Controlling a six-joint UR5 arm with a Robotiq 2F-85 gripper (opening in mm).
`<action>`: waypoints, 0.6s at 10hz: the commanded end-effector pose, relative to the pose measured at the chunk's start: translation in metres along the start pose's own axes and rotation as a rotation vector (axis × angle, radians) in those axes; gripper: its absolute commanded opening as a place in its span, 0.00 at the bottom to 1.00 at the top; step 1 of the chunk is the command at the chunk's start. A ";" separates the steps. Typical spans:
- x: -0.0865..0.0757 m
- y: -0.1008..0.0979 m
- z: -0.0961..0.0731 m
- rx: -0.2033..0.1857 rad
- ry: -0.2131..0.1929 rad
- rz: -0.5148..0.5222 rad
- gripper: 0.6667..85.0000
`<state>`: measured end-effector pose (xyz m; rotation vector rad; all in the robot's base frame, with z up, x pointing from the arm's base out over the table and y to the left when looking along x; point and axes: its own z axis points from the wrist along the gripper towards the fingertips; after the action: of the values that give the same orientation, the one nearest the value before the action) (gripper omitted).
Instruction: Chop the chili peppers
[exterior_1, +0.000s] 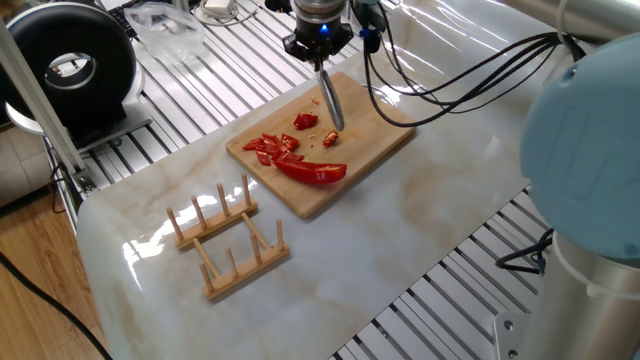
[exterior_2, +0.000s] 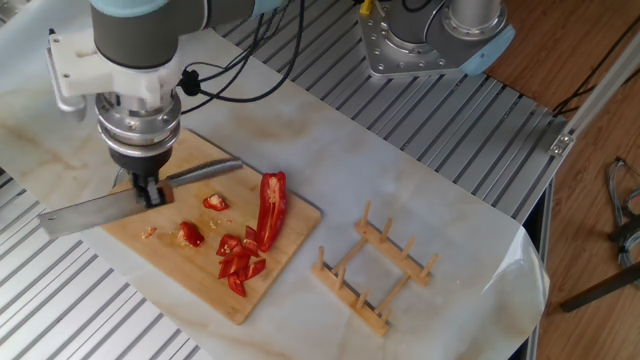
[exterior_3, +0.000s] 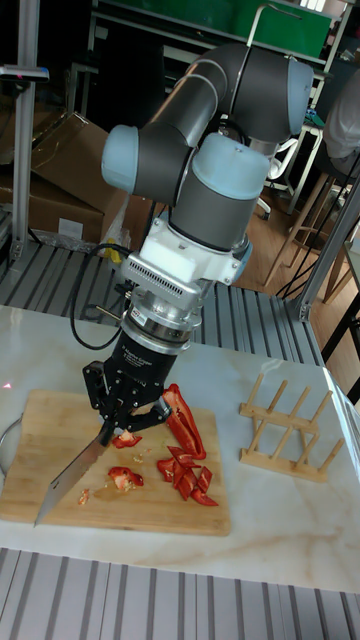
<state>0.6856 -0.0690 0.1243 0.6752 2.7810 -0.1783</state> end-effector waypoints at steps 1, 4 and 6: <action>-0.011 0.006 0.001 -0.010 -0.027 -0.003 0.01; -0.007 0.018 0.004 -0.041 -0.003 0.052 0.01; 0.006 0.021 0.012 -0.047 0.056 0.059 0.01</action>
<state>0.6969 -0.0584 0.1184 0.7156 2.7702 -0.1292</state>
